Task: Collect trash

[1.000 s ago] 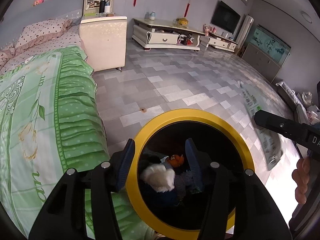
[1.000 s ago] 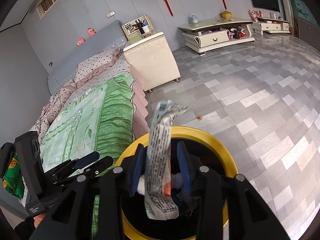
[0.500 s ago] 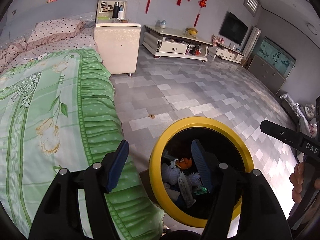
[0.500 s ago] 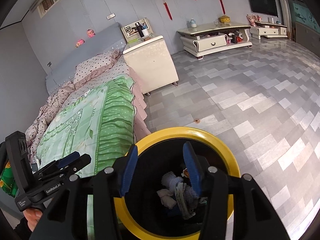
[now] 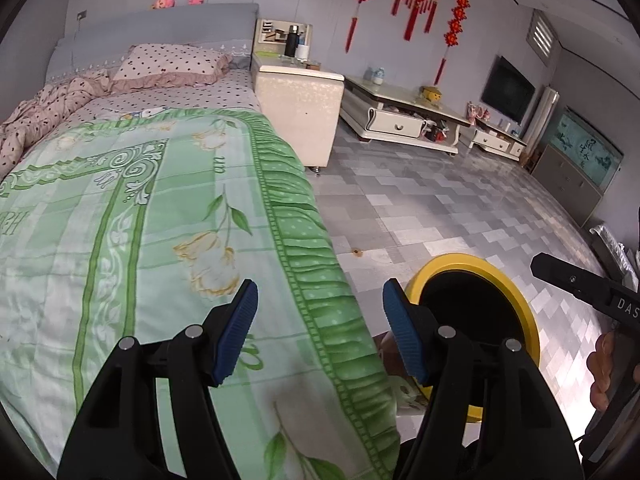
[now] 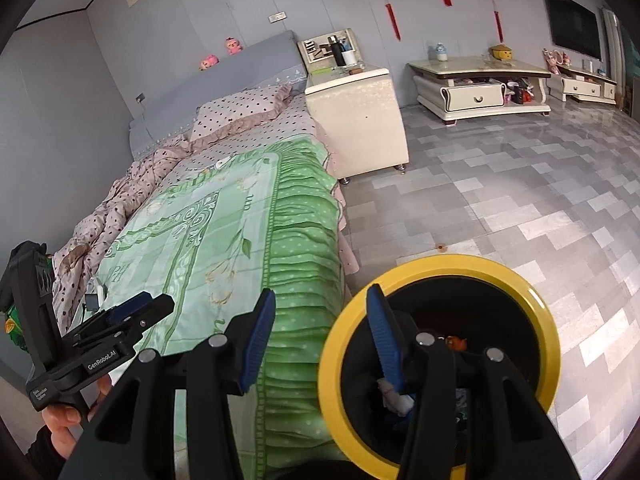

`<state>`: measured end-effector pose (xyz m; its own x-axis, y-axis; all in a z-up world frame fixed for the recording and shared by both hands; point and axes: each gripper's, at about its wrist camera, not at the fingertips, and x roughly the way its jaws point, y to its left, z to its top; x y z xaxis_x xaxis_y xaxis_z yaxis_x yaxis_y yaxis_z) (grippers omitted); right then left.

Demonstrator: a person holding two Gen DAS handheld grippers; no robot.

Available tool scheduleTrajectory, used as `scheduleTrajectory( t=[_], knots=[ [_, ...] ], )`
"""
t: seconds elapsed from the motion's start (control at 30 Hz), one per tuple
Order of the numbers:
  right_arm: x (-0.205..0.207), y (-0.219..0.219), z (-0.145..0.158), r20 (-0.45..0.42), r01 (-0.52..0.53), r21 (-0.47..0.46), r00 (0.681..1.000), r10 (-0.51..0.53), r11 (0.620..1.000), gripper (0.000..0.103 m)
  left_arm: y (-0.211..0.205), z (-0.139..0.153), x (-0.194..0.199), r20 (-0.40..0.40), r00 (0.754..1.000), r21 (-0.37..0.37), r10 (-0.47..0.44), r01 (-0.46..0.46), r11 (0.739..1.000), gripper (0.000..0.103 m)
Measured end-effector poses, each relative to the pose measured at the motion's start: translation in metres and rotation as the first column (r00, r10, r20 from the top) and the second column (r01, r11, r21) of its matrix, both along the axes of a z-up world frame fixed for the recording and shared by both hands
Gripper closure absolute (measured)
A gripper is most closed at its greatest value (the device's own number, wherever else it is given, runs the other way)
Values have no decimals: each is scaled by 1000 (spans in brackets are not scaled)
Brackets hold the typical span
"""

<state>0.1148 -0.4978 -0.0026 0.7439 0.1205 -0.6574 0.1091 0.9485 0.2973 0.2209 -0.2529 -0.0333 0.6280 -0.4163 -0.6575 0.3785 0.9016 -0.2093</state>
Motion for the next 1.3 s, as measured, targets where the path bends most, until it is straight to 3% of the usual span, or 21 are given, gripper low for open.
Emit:
scheduleTrajectory(
  t=[0.5, 0.8, 1.0, 1.23, 1.3],
  knots=[
    [48, 134, -11, -24, -198, -6, 980, 198, 980, 58, 156, -19, -6, -2, 971, 35, 239, -239, 970, 40],
    [71, 187, -40, -51, -230, -26, 972, 229, 973, 57, 223, -52, -9, -29, 939, 51, 344, -342, 938, 35],
    [74, 205, -62, -49, -226, -32, 973, 224, 974, 40, 242, -67, -20, 23, 919, 81, 395, -395, 915, 23],
    [61, 210, -61, 45, -170, -96, 984, 175, 981, 8, 259, -70, -36, 71, 896, 49, 438, -441, 896, 12],
    [57, 212, -58, 75, -157, -114, 983, 166, 981, 8, 261, -68, -41, 95, 893, 42, 440, -446, 894, 10]
  ],
)
